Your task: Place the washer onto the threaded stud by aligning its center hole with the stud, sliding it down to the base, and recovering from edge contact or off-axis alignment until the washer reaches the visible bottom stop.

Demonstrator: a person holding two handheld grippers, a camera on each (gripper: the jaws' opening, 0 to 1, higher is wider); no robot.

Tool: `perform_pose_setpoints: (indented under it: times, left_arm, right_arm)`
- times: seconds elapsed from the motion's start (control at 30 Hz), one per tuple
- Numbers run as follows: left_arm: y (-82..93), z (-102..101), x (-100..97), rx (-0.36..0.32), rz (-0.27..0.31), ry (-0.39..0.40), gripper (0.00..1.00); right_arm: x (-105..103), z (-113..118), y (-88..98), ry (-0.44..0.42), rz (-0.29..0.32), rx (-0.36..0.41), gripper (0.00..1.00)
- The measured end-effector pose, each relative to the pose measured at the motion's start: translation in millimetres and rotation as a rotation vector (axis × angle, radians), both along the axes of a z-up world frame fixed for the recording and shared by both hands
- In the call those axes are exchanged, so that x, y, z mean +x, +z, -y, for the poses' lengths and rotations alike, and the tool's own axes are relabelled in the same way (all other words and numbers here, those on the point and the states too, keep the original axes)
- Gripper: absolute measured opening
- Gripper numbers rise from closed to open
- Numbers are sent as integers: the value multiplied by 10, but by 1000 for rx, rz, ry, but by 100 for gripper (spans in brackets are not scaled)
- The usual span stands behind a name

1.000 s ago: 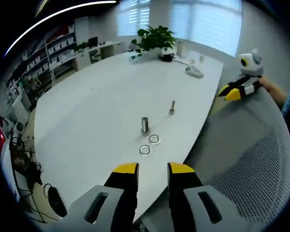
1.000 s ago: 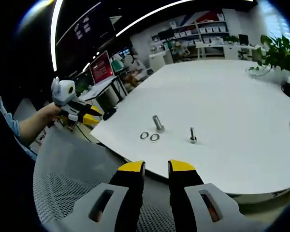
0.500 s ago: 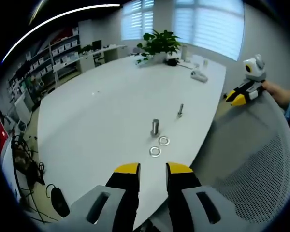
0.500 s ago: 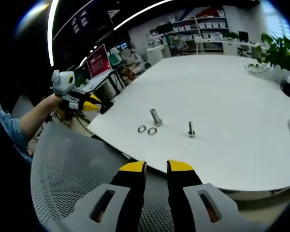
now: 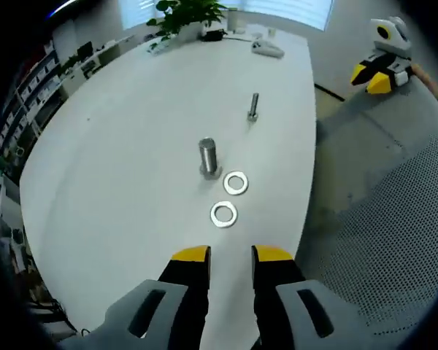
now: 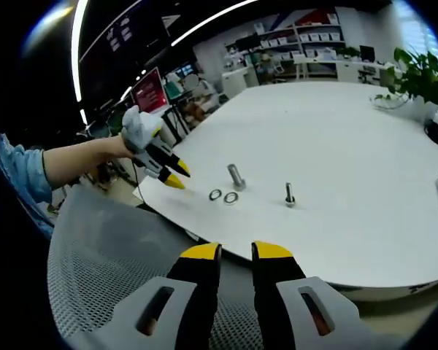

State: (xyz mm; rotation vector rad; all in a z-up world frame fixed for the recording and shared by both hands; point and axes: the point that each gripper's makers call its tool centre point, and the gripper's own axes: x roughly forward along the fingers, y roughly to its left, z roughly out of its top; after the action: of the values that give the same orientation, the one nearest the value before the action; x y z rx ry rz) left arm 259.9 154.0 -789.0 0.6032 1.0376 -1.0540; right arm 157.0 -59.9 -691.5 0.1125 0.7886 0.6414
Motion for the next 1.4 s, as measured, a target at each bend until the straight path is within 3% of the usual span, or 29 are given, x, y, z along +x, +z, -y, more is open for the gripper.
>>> perform_pose_setpoints:
  times: [0.23, 0.43, 0.7, 0.8, 0.97, 1.4]
  left_arm:
    - [-272, 155, 56, 74, -9, -57, 24]
    - [-410, 190, 123, 109, 5, -57, 27]
    - [-474, 268, 105, 138, -9, -91, 27]
    - [-492, 280, 123, 156, 21, -118, 27]
    - [-493, 280, 122, 165, 13, -134, 27]
    - [-473, 288, 138, 155, 38, -98, 20]
  right_arm:
    - [21, 7, 23, -14, 12, 14, 20]
    - [23, 5, 30, -12, 13, 20, 20]
    - [25, 7, 34, -14, 15, 25, 20]
    - [27, 6, 35, -13, 16, 26, 20]
    - [29, 11, 41, -18, 18, 30, 20]
    - [35, 17, 46, -23, 21, 32, 20]
